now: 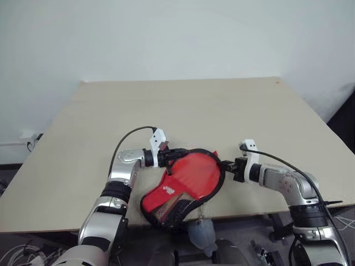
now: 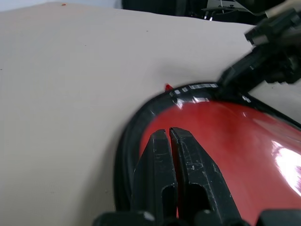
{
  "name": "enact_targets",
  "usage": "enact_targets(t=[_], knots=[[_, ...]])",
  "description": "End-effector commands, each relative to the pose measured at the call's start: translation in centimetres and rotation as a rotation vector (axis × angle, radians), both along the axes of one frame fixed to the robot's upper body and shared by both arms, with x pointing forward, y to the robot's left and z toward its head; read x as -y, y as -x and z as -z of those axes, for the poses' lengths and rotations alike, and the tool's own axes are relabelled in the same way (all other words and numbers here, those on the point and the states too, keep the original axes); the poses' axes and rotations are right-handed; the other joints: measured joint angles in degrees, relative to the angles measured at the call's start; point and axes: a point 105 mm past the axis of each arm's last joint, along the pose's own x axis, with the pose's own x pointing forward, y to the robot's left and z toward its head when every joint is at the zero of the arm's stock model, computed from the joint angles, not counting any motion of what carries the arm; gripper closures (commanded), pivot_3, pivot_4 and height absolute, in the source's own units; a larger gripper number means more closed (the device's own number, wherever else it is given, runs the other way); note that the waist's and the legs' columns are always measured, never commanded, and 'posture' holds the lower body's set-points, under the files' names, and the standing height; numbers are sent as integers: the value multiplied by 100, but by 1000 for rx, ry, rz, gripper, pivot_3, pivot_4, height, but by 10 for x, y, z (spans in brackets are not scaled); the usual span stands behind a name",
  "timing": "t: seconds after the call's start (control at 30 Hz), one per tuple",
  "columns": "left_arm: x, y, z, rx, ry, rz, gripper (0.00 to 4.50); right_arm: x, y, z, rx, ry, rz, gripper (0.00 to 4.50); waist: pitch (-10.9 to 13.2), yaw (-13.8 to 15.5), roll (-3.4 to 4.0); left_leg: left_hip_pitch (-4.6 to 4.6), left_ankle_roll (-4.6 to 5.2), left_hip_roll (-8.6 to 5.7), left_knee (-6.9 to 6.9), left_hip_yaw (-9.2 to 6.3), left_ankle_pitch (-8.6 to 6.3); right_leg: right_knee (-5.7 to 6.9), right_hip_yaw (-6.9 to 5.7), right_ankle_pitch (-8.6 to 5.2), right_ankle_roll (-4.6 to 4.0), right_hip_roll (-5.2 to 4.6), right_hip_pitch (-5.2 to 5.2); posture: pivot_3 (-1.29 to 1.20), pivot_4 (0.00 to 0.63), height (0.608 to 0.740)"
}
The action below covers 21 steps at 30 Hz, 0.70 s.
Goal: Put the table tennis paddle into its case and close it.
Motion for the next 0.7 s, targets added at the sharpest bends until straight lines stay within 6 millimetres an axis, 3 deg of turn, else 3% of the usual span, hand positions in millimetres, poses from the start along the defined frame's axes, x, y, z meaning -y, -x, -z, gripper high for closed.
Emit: enact_targets(t=[0.03, 0.37, 0.7], knots=[[5, -3, -19, 73, 33, 15, 4500, 24, -26, -28, 141, 16, 122, 4478, 0, 1, 0, -1, 0, -1, 3, 0, 0, 0, 1, 1, -1, 0, 0, 0, 0, 740], [11, -2, -17, 72, 33, 30, 4500, 50, -60, -29, 168, 47, 245, 4478, -1, -19, 4, 2, 2, -1, 13, 1, 2, 6, 1, 8, -8, 1, 4, 0, 0, 740], [17, 0, -19, 77, 44, 45, 4500, 52, -69, -20, 157, 69, 235, 4478, -4, -34, 10, 2, 3, -1, 13, 0, 2, 6, 2, 11, -7, 1, 5, 0, 0, 740]])
